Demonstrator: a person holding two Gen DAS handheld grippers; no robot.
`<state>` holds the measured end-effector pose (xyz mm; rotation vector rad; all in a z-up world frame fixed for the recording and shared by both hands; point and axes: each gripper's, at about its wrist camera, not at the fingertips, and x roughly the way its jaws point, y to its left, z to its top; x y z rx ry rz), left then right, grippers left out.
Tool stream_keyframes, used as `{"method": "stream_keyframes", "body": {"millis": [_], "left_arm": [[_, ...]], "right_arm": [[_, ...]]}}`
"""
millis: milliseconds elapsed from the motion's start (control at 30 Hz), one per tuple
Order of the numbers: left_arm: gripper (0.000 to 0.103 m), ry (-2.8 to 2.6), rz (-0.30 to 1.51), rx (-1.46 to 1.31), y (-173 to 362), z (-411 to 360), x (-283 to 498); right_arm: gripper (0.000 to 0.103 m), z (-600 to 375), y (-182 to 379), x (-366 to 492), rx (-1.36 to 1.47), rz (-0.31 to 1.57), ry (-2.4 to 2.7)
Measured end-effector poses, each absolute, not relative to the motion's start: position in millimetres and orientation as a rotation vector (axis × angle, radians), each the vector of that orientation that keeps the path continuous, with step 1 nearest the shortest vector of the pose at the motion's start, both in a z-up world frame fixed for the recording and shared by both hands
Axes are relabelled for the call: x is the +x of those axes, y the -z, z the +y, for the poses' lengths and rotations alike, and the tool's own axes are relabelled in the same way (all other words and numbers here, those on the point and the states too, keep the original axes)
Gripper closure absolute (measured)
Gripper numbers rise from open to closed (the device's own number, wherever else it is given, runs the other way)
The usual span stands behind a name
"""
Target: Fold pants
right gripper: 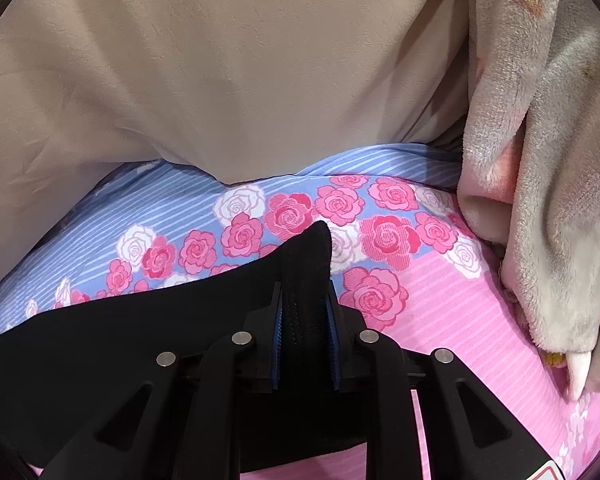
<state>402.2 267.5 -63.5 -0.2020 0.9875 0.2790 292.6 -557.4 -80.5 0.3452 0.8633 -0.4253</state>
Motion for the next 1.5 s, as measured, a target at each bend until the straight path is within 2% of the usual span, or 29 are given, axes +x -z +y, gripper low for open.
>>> {"method": "stream_keyframes", "body": {"millis": [367, 600, 733, 933, 967, 1167, 1200, 1267, 1333, 1400, 1467, 1500], "left_arm": [[0.08, -0.202, 0.835, -0.127, -25.0, 239.9, 335.5], [0.08, -0.163, 0.81, -0.085, -53.3, 227.9, 270.8], [0.08, -0.132, 0.797, -0.098, -61.2, 235.7, 215.1], [0.079, -0.106, 0.845, -0.04, -48.0, 235.0, 134.8], [0.079, -0.107, 0.877, -0.025, -38.4, 233.4, 118.7], [0.077, -0.129, 1.027, 0.008, 23.8, 225.5, 66.7], [0.077, -0.146, 1.044, 0.006, 32.3, 225.6, 62.5], [0.077, -0.218, 1.049, 0.011, 38.2, 226.5, 54.0], [0.072, -0.302, 0.992, 0.049, 26.5, 226.8, 46.7], [0.055, -0.344, 0.917, 0.049, 3.2, 228.5, 40.6], [0.044, -0.325, 0.87, 0.025, -17.0, 222.5, 41.4], [0.043, -0.307, 0.854, 0.023, -23.1, 216.4, 43.8]], "right_arm": [[0.088, -548.9, 45.6, 260.6, 0.37, 0.771, 0.37], [0.089, -540.6, 19.2, 215.1, 0.36, 0.703, 0.31], [0.093, -543.3, -3.2, 164.0, 0.362, 0.636, 0.294], [0.091, -565.0, -9.5, 84.9, 0.344, 0.621, 0.36], [0.088, -565.7, -6.4, 72.4, 0.338, 0.628, 0.374], [0.086, -549.4, 18.2, 48.5, 0.307, 0.697, 0.346], [0.084, -549.0, 22.6, 50.5, 0.316, 0.711, 0.342], [0.06, -546.3, 30.7, 64.6, 0.369, 0.733, 0.323], [0.054, -542.1, 31.5, 83.7, 0.388, 0.737, 0.298], [0.052, -534.7, 28.5, 101.9, 0.36, 0.745, 0.282], [0.037, -528.1, 26.5, 134.5, 0.362, 0.757, 0.265], [0.037, -527.1, 26.5, 145.3, 0.378, 0.757, 0.256]]}}
